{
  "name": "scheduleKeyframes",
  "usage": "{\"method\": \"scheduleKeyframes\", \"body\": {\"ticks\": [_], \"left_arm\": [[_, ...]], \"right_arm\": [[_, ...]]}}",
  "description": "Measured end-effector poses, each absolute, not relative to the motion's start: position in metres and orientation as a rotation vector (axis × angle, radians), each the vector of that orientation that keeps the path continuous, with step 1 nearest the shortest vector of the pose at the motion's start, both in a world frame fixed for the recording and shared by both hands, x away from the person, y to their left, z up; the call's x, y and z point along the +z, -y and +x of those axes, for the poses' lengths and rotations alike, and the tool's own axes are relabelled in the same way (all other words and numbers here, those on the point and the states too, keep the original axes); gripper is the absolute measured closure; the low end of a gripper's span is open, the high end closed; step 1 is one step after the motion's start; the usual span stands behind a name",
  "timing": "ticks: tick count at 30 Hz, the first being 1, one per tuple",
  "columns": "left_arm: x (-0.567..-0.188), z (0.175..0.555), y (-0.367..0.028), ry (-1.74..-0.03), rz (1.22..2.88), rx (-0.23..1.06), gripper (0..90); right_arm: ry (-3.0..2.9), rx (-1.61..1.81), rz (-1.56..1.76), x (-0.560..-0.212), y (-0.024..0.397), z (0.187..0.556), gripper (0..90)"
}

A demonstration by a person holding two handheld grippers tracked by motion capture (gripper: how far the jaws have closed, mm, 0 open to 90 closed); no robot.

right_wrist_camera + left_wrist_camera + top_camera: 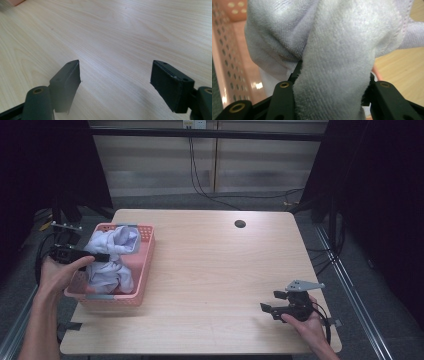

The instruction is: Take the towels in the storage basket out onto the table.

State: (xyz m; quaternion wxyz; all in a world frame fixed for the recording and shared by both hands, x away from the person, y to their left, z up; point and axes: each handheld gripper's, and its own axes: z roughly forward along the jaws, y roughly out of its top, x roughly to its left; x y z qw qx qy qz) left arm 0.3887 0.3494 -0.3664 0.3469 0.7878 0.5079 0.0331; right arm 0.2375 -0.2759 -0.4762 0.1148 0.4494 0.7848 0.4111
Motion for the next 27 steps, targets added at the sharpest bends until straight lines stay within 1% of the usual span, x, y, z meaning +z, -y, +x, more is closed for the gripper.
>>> {"method": "scheduleKeyframes", "body": {"ticks": [9, 27], "left_arm": [[-0.343, 0.387, -0.346, -1.289, 1.998, 0.155, 55.1], [-0.309, 0.382, -0.348, -1.246, 1.923, 0.218, 54.5]], "right_arm": [[-2.299, 1.208, 1.312, -0.476, 0.276, 0.237, 22.2], [-2.303, 1.220, 1.308, -0.475, 0.277, 0.237, 19.9]]}}
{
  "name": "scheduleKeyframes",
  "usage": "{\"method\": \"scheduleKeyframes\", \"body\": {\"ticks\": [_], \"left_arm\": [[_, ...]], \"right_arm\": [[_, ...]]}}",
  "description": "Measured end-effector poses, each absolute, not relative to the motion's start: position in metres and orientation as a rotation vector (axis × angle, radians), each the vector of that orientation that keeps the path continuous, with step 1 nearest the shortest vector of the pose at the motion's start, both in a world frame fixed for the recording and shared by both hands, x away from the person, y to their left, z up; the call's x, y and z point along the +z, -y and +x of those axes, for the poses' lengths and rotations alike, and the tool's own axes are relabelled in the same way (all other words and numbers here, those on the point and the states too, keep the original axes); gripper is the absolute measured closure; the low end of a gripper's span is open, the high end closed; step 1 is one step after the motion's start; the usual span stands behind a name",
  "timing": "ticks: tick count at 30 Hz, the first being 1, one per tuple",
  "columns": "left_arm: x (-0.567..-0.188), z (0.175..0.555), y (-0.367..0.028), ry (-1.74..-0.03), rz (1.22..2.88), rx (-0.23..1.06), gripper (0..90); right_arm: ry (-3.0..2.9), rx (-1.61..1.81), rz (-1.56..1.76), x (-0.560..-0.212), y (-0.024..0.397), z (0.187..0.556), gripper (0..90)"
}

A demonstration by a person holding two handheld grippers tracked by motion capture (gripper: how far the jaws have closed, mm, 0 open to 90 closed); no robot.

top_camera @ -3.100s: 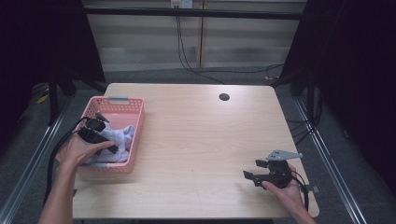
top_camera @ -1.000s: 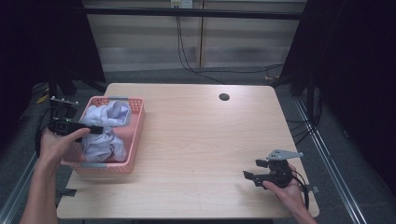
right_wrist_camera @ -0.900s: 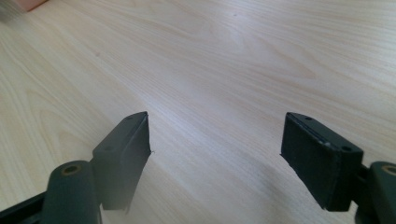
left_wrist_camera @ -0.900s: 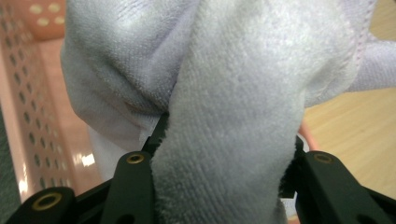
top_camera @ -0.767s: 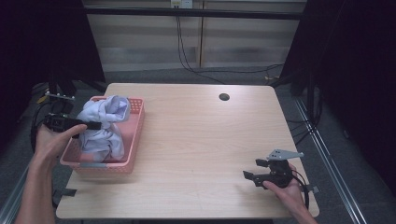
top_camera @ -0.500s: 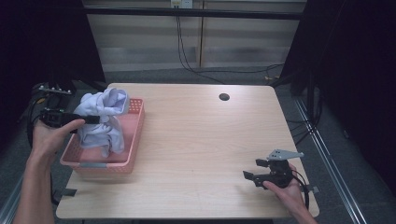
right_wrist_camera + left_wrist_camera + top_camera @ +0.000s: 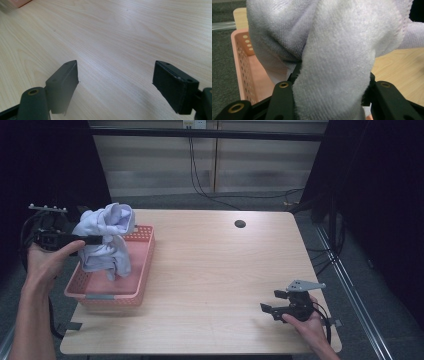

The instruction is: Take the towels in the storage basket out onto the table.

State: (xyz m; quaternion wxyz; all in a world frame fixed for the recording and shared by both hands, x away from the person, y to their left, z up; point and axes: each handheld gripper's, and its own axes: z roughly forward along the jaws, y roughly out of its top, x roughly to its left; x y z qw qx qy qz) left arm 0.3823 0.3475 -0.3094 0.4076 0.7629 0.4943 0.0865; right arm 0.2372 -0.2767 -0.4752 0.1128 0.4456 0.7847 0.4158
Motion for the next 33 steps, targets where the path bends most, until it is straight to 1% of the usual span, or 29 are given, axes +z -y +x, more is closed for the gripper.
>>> {"method": "scheduleKeyframes", "body": {"ticks": [9, 17, 27, 33], "left_arm": [[-0.284, 0.380, -0.338, -1.213, 1.908, 0.254, 54.6], [-0.267, 0.377, -0.316, -1.134, 1.928, 0.256, 54.5], [-0.248, 0.380, -0.268, -1.023, 1.951, 0.233, 54.5], [-0.254, 0.384, -0.235, -0.972, 1.968, 0.185, 54.3]], "right_arm": [[-2.312, 1.224, 1.303, -0.475, 0.276, 0.238, 19.8], [-2.310, 1.227, 1.296, -0.475, 0.277, 0.237, 19.6], [-2.312, 1.226, 1.293, -0.475, 0.277, 0.237, 19.6], [-2.309, 1.229, 1.292, -0.475, 0.279, 0.237, 19.7]]}}
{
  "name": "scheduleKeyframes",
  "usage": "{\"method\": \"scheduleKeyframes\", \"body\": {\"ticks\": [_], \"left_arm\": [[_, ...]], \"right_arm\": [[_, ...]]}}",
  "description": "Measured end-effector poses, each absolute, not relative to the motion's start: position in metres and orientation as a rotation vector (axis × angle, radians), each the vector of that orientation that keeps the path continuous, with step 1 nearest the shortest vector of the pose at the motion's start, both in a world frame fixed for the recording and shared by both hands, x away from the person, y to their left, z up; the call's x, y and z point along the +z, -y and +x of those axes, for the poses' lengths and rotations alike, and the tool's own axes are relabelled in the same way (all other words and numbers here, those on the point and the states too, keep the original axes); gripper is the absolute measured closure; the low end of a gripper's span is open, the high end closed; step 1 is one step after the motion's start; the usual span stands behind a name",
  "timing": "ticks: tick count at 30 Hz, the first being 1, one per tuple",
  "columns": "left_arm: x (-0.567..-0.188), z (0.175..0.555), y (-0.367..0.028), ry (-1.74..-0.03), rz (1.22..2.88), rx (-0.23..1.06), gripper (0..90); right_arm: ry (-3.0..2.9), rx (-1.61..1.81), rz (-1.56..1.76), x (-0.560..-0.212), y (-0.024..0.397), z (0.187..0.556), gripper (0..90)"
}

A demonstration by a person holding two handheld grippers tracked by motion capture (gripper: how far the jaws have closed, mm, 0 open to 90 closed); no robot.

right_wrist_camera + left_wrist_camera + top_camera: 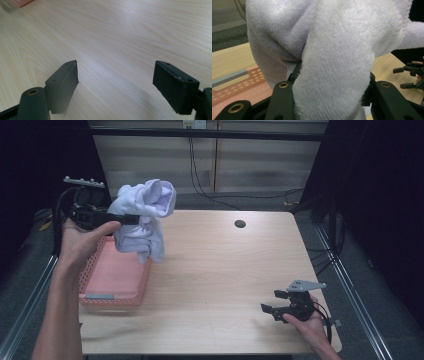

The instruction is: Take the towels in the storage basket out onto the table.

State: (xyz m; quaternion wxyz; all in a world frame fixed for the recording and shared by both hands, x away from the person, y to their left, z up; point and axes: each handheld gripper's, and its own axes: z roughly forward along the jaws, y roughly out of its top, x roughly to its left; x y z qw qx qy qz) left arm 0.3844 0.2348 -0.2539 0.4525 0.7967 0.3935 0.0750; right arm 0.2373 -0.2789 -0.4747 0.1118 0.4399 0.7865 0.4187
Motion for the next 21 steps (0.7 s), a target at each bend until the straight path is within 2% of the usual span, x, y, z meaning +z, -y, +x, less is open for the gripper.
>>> {"method": "scheduleKeyframes", "body": {"ticks": [12, 20, 21], "left_arm": [[-0.296, 0.381, -0.151, -0.842, 2.055, 0.032, 53.2], [-0.343, 0.375, -0.105, -0.828, 2.144, -0.062, 52.2], [-0.358, 0.372, -0.093, -0.808, 2.183, -0.085, 51.9]], "right_arm": [[-2.304, 1.228, 1.295, -0.475, 0.280, 0.238, 19.8], [-2.305, 1.230, 1.294, -0.474, 0.281, 0.237, 20.3], [-2.306, 1.230, 1.297, -0.475, 0.281, 0.237, 20.3]]}}
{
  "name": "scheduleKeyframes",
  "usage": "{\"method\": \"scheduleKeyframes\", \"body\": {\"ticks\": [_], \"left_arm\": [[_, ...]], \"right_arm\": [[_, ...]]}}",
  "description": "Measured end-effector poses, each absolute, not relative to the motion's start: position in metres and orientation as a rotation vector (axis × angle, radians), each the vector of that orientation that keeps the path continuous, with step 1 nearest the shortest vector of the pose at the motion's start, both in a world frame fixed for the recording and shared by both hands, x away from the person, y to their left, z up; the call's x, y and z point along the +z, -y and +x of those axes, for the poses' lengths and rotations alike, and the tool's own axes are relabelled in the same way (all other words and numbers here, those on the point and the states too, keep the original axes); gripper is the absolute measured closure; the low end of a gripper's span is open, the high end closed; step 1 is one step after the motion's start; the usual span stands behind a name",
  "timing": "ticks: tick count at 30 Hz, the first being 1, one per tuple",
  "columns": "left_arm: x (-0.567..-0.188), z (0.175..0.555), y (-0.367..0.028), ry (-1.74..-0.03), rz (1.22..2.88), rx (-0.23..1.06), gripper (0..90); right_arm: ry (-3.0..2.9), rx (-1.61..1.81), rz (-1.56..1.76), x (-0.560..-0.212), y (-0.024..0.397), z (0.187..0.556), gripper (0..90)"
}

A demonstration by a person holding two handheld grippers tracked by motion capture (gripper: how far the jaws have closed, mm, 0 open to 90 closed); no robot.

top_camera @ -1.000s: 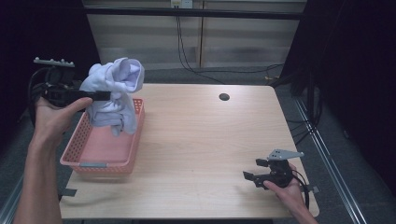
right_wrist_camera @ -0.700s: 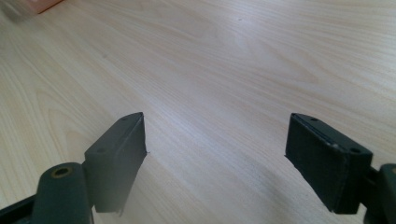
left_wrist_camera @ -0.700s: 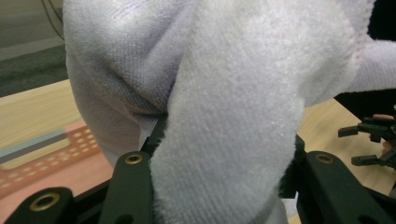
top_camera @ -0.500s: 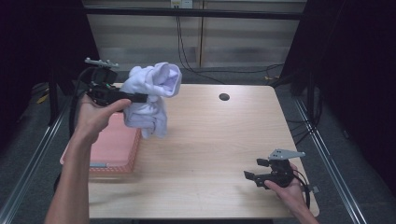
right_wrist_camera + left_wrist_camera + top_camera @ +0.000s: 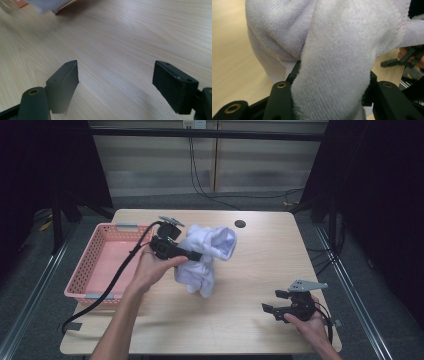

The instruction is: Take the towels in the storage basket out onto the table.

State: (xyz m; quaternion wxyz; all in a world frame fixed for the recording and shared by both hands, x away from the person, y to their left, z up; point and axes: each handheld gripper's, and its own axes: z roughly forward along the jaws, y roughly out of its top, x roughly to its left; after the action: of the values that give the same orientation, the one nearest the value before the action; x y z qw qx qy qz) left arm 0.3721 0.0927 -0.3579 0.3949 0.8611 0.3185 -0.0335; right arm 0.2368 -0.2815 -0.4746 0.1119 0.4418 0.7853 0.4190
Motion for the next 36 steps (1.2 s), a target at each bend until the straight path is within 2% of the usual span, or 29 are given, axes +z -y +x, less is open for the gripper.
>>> {"method": "scheduleKeyframes", "body": {"ticks": [9, 13, 18, 20, 24, 27, 29, 30, 31, 32, 36], "left_arm": [[-0.430, 0.358, -0.051, -0.797, 2.249, -0.210, 49.0], [-0.466, 0.352, -0.036, -0.778, 2.259, -0.259, 42.3], [-0.471, 0.349, -0.035, -0.742, 2.197, -0.252, 30.5], [-0.468, 0.347, -0.037, -0.719, 2.196, -0.263, 22.5], [-0.458, 0.341, -0.045, -0.723, 2.157, -0.252, 16.0], [-0.452, 0.338, -0.061, -0.738, 2.110, -0.249, 20.8], [-0.448, 0.330, -0.068, -0.745, 2.124, -0.187, 22.6], [-0.446, 0.326, -0.074, -0.732, 2.108, -0.189, 26.9], [-0.445, 0.324, -0.077, -0.729, 2.104, -0.193, 29.5], [-0.443, 0.321, -0.081, -0.736, 2.093, -0.193, 28.0], [-0.430, 0.301, -0.095, -0.717, 2.112, -0.124, 35.7]], "right_arm": [[-2.304, 1.229, 1.296, -0.475, 0.282, 0.237, 20.6], [-2.316, 1.226, 1.290, -0.475, 0.281, 0.236, 20.9], [-2.317, 1.228, 1.286, -0.475, 0.281, 0.236, 21.2], [-2.314, 1.235, 1.290, -0.475, 0.280, 0.235, 21.2], [-2.294, 1.255, 1.288, -0.471, 0.281, 0.233, 21.2], [-2.276, 1.280, 1.284, -0.466, 0.279, 0.232, 21.2], [-2.262, 1.301, 1.277, -0.463, 0.278, 0.232, 21.4], [-2.262, 1.315, 1.273, -0.461, 0.277, 0.233, 22.1], [-2.266, 1.323, 1.266, -0.458, 0.274, 0.234, 24.2], [-2.269, 1.328, 1.256, -0.457, 0.272, 0.235, 25.4], [-2.290, 1.352, 1.191, -0.444, 0.258, 0.240, 32.4]]}}
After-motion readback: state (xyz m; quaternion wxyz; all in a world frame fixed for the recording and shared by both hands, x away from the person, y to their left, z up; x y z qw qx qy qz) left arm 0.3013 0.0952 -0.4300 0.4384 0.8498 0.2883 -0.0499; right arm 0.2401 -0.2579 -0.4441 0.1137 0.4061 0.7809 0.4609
